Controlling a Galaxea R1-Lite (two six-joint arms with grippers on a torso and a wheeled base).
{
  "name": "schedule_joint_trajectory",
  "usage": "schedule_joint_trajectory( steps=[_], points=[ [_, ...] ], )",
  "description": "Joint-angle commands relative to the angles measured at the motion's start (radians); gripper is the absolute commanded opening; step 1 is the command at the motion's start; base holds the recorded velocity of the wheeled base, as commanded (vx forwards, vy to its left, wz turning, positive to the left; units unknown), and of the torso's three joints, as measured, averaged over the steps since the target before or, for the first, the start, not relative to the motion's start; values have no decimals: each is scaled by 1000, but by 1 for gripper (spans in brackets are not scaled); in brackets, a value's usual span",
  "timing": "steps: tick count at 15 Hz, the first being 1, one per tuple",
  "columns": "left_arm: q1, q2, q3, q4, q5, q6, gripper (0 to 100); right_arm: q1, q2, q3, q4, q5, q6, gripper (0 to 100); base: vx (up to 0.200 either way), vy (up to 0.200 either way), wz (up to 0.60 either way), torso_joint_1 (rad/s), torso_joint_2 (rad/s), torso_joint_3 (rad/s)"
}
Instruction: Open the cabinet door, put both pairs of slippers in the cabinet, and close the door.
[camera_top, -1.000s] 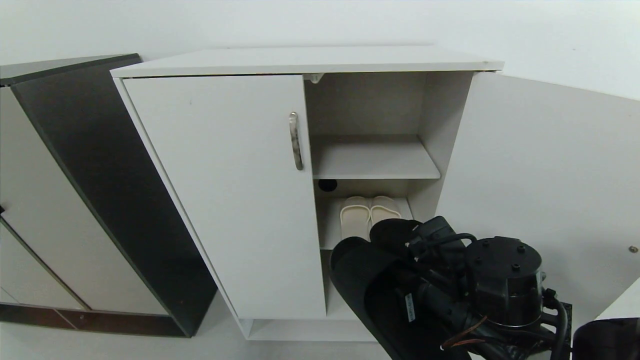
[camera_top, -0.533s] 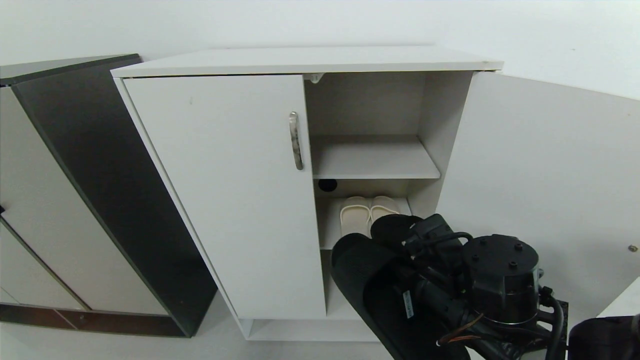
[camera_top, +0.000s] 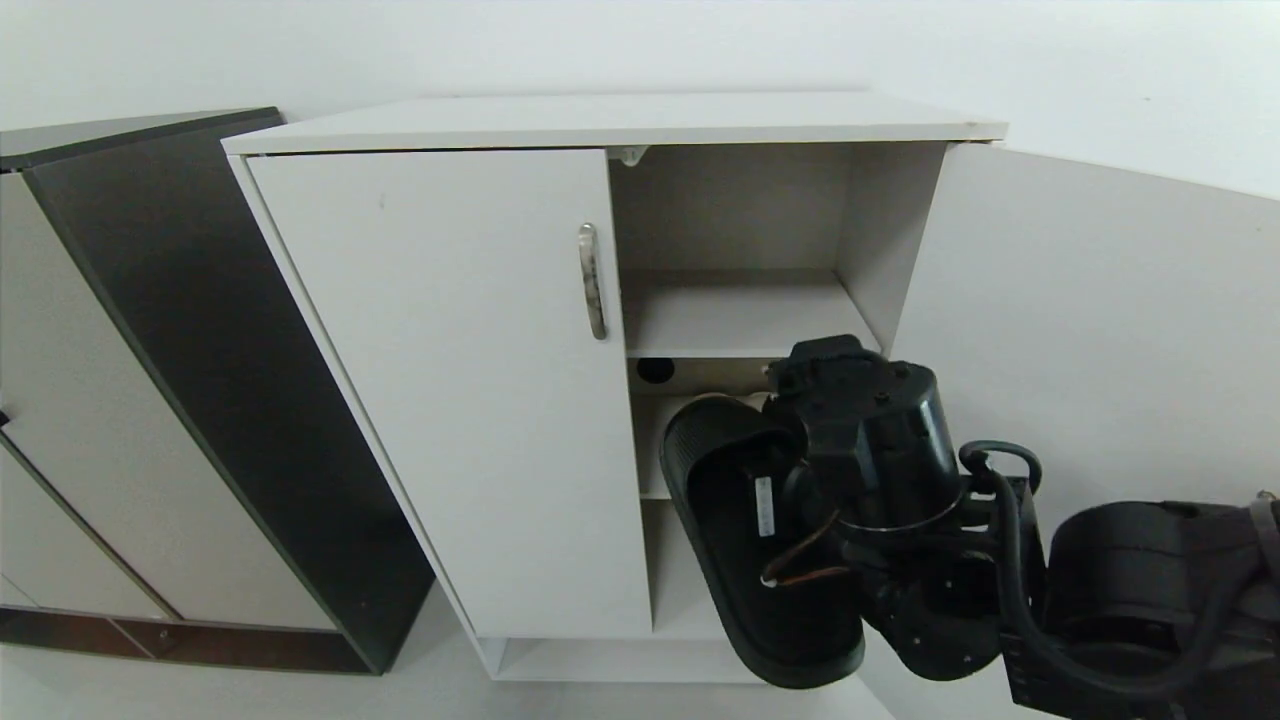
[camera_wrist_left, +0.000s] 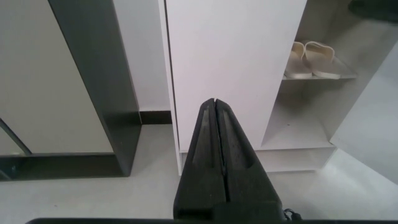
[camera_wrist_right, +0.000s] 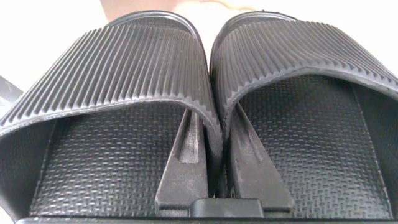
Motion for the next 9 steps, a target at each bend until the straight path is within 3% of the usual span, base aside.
schedule_joint_trajectory(
  steps=[1, 3, 9],
  points=[
    [0, 0, 0, 0, 0, 0, 0, 8, 43, -146, 64, -80, 33, 0, 0, 0, 0, 0, 0, 0],
    [0, 0, 0, 0, 0, 0, 0, -10, 78, -221, 85, -91, 30, 0, 0, 0, 0, 0, 0, 0],
    [0, 0, 0, 0, 0, 0, 0, -24, 95, -279, 177, -101, 32, 0, 0, 0, 0, 0, 0, 0]
  ],
)
